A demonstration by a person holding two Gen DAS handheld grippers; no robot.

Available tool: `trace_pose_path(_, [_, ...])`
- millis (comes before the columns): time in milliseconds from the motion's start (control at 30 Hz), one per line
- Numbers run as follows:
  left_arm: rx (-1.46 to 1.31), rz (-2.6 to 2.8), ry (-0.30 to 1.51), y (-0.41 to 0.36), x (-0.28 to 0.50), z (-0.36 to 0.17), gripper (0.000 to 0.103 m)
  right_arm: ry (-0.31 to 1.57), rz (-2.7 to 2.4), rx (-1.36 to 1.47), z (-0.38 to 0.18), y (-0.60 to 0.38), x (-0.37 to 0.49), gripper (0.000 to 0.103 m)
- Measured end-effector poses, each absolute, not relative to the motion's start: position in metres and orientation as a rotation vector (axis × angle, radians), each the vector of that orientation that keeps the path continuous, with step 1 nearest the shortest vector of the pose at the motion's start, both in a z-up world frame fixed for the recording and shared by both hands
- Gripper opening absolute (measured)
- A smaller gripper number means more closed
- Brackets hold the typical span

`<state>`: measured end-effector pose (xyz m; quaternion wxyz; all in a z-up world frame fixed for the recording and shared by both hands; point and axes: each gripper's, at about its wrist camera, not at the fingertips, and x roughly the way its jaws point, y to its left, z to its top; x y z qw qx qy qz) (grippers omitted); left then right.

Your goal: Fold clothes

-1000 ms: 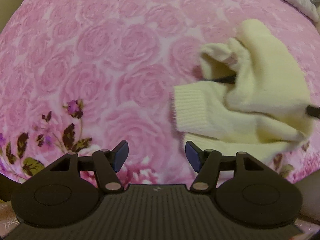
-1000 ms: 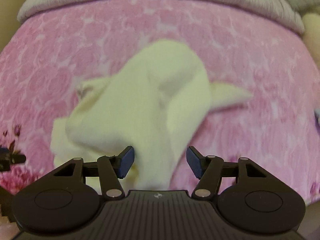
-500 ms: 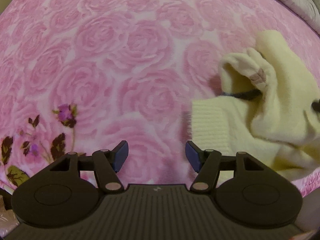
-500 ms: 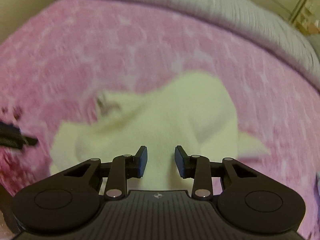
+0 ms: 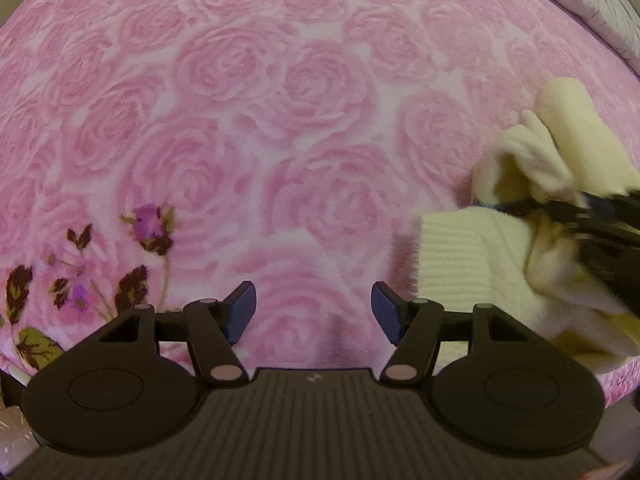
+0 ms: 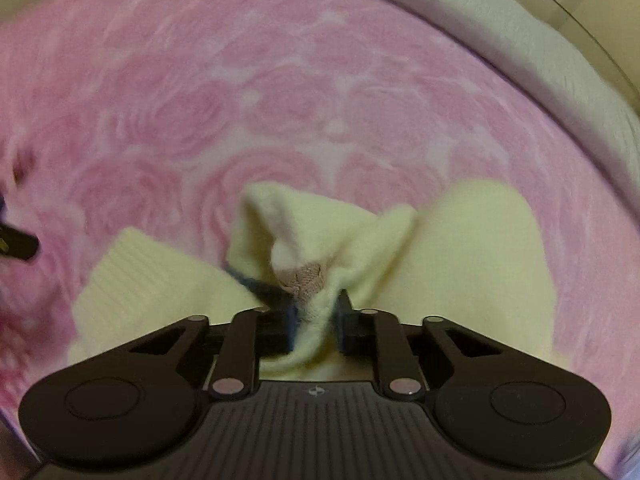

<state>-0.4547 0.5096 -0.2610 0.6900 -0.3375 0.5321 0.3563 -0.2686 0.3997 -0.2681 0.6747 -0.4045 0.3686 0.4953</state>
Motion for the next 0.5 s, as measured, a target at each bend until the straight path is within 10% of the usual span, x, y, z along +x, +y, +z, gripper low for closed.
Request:
trace_pose_path(333, [-0.684,0.665,1.193,0.477,-0.399,-0.261,0.06,1.105,0.527,-0.54,-0.223,0.18,-0.157,0.013])
trace_pose_path(500, [-0.623,0.587,1.223,0.448,-0.368,-0.263,0.06,1.036,0.474,-0.644,-0.227,0.144,-0.166,0.052])
